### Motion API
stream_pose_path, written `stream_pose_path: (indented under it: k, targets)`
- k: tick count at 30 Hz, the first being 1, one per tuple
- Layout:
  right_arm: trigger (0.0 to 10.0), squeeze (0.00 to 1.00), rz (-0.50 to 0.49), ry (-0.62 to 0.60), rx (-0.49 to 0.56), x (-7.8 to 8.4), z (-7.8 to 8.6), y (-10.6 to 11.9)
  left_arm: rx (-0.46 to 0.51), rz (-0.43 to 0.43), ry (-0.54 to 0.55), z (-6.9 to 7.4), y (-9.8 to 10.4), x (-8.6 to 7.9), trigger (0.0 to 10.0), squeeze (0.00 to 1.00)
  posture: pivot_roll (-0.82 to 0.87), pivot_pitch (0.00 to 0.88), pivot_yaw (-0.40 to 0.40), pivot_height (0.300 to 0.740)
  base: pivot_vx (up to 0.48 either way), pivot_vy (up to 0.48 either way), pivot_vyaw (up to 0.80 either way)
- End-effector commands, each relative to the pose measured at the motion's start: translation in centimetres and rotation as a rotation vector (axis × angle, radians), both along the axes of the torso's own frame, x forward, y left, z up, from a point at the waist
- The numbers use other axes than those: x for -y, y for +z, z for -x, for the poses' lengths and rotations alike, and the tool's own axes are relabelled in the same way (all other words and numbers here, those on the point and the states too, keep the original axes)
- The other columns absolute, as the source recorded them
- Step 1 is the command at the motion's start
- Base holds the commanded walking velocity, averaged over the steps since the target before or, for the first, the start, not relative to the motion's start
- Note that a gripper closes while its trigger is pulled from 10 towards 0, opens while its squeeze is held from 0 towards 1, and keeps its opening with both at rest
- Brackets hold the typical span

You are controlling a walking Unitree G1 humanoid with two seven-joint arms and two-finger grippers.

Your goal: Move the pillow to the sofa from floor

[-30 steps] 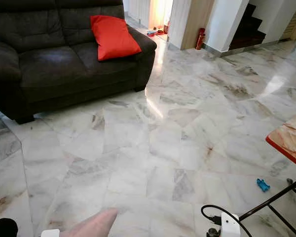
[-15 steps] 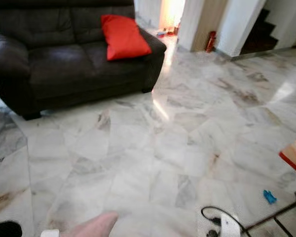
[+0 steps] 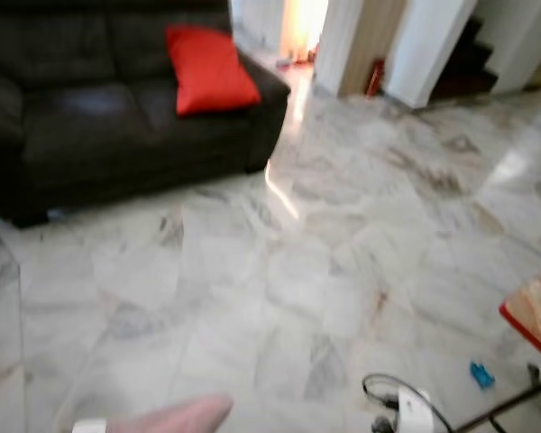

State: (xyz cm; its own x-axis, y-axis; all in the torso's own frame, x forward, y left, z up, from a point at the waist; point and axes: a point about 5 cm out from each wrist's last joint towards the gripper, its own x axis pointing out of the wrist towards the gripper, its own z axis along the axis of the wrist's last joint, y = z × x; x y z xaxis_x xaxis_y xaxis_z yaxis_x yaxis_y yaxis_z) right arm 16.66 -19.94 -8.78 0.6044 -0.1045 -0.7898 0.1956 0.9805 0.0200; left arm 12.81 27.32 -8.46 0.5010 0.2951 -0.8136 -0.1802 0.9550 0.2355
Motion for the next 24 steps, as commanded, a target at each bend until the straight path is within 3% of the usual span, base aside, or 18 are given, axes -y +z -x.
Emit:
stream_pose_path:
  k: [1, 14, 24]
  targets:
    - [10.0, 0.0, -0.102, -0.212, -0.049, 4.0, 3.0, -0.4, -0.049, 0.052, -0.034, 1.1, 0.7, -2.6, 10.0, 0.0, -0.03, 0.0, -0.033, 0.74, 0.277, 0.0, 0.8]
    - [10.0, 0.0, -0.106, -0.19, -0.047, 4.0, 2.9, -0.4, -0.034, 0.056, -0.034, 0.4, 0.8, -2.3, 10.0, 0.0, -0.03, 0.0, -0.043, 0.74, 0.277, 0.0, 0.79]
    - [10.0, 0.0, -0.136, -0.255, -0.021, 4.1, 2.6, -0.3, -0.032, 0.056, -0.046, 0.0, 0.8, -2.2, 10.0, 0.0, -0.02, 0.0, -0.04, 0.74, 0.277, 0.0, 0.0]
